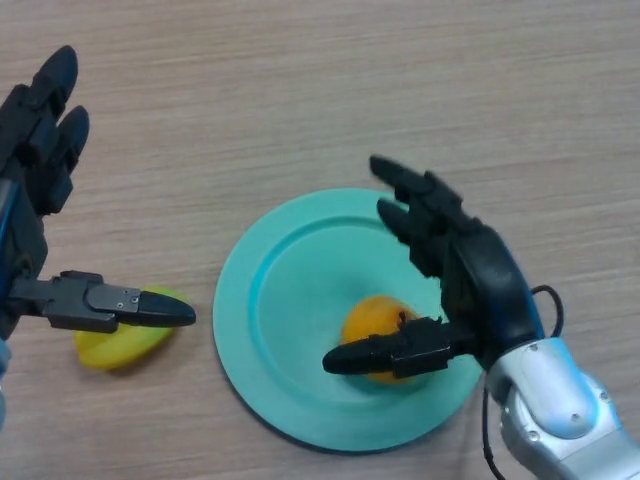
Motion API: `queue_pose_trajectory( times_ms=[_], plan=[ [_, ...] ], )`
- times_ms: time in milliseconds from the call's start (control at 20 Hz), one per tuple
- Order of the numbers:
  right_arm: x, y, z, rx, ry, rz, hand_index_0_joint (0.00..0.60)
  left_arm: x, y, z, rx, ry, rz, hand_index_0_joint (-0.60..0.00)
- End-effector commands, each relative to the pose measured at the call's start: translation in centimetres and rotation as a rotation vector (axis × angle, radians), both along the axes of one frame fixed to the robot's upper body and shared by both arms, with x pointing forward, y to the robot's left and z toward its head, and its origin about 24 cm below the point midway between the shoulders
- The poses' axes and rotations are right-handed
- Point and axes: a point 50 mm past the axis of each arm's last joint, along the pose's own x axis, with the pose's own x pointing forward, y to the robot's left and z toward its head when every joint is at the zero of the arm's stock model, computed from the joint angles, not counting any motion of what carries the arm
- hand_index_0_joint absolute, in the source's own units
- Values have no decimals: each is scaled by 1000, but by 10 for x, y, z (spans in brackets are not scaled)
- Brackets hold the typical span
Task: Pick up the yellow pear and place it on the plate
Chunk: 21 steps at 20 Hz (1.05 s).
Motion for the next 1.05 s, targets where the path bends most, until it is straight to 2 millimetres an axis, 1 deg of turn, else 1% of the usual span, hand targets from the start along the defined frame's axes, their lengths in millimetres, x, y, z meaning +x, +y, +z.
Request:
queue_pose_trajectory(
  times_ms=[50,100,150,200,250,300,350,550,650,850,1050],
  plan=[
    [-7,-24,48,23,-268,-45,0,-10,8,34,35,-214,14,0],
    [-9,-29,51,19,-277,-51,0,-10,8,34,34,-216,14,0],
    [-16,-42,56,10,-296,-66,0,-10,9,34,35,-217,15,0],
    [-19,-47,57,-1,-304,-72,0,-10,9,34,32,-214,14,0],
    [-26,-59,57,-42,-310,-90,0,-10,9,32,29,-205,9,0],
    [-29,-66,57,-63,-305,-101,0,-9,9,31,29,-200,6,0],
    [-35,-79,57,-94,-297,-129,0,-9,8,30,26,-187,-1,0],
    [-43,-111,64,-150,-339,-247,0,-9,4,27,36,-152,-36,0],
    [-47,-117,69,-157,-355,-290,0,-7,2,25,26,-153,-41,0],
    [-49,-119,72,-164,-355,-296,0,-6,-1,26,7,-148,-59,0],
    [-49,-119,72,-165,-357,-297,0,-7,1,25,19,-151,-51,0]
  ],
)
